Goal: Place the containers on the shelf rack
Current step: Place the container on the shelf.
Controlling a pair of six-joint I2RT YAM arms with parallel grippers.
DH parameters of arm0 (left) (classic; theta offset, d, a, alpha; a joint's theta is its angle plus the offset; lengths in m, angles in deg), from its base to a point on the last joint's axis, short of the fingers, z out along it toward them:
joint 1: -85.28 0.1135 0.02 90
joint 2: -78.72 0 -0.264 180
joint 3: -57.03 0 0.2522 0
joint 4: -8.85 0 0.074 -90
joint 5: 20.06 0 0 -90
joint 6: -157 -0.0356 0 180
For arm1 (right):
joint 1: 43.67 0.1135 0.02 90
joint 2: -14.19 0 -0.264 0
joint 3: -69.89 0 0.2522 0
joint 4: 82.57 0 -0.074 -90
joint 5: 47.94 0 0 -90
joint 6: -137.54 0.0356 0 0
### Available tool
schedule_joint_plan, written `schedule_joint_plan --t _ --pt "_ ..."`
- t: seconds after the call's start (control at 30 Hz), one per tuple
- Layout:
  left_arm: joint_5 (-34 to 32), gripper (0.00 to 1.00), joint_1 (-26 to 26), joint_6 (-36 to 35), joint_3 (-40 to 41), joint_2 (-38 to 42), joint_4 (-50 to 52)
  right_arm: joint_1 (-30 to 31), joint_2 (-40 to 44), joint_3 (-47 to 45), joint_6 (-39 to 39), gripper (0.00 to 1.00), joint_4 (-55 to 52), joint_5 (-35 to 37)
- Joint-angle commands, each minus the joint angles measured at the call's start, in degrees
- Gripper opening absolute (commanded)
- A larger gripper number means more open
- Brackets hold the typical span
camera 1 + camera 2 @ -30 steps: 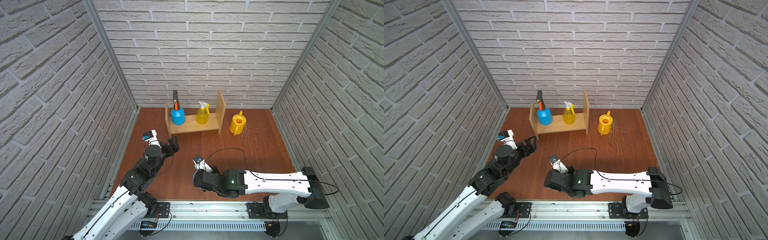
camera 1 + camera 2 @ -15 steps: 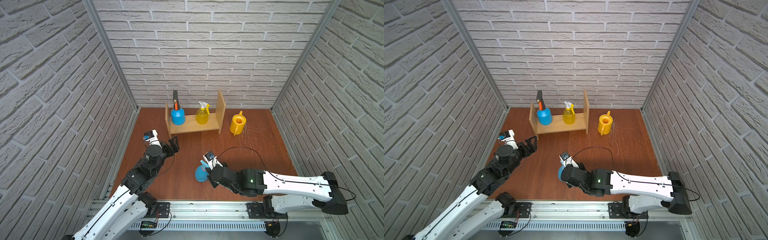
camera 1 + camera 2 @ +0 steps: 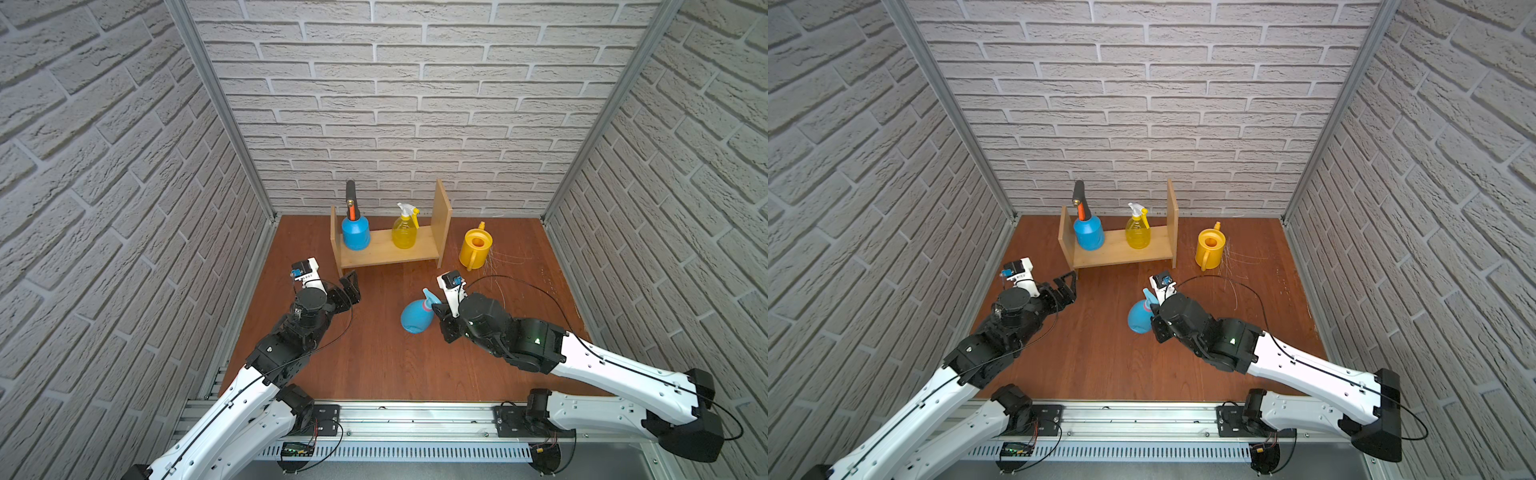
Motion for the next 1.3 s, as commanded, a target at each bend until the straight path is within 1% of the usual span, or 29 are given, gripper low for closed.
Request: schedule_joint_plan --t 0.0,0.3,0.47,0.57,0.77,0.87,1.07,1.17,1.27 --pt "-0.5 0.98 0.3 -1.5 0.6 -0.2 -3.0 -2.3 0.0 3.6 -2.5 0.03 0.9 -2.3" --pt "-0.4 0.98 0.3 -2.9 0.5 -1.2 -3.8 -7.4 -4.5 9.9 -5.4 0.03 0.5 -7.2" --pt "-0.6 0.98 0.4 -4.2 0.6 -1.7 -3.6 -10.3 -10.3 16.7 -7.4 0.03 -0.9 -9.8" --pt "-1.3 0.98 0.4 -4.9 1.0 -1.5 -2.8 -11.4 -15.7 22.9 -9.5 0.03 -3.4 -10.4" --pt "-3.2 0.98 1.1 -5.2 2.9 0.0 -0.7 -12.1 -29.3 40.0 -12.6 0.03 -9.5 -10.1" --pt "-5.6 0.98 1.6 -5.3 3.7 1.1 0.3 -12.1 -36.4 49.3 -14.0 0.03 -13.8 -9.7" --pt "-6.0 0.98 2.9 -5.6 3.8 3.1 2.2 -12.7 -52.1 73.1 -15.5 0.03 -23.7 -6.8" --pt "-6.2 0.98 3.3 -5.9 3.9 4.1 2.8 -13.5 -59.9 83.4 -15.6 0.03 -27.0 -6.4" --pt "-6.4 0.98 3.8 -6.1 4.1 4.9 3.3 -14.4 -63.5 88.9 -15.1 0.03 -27.8 -6.0"
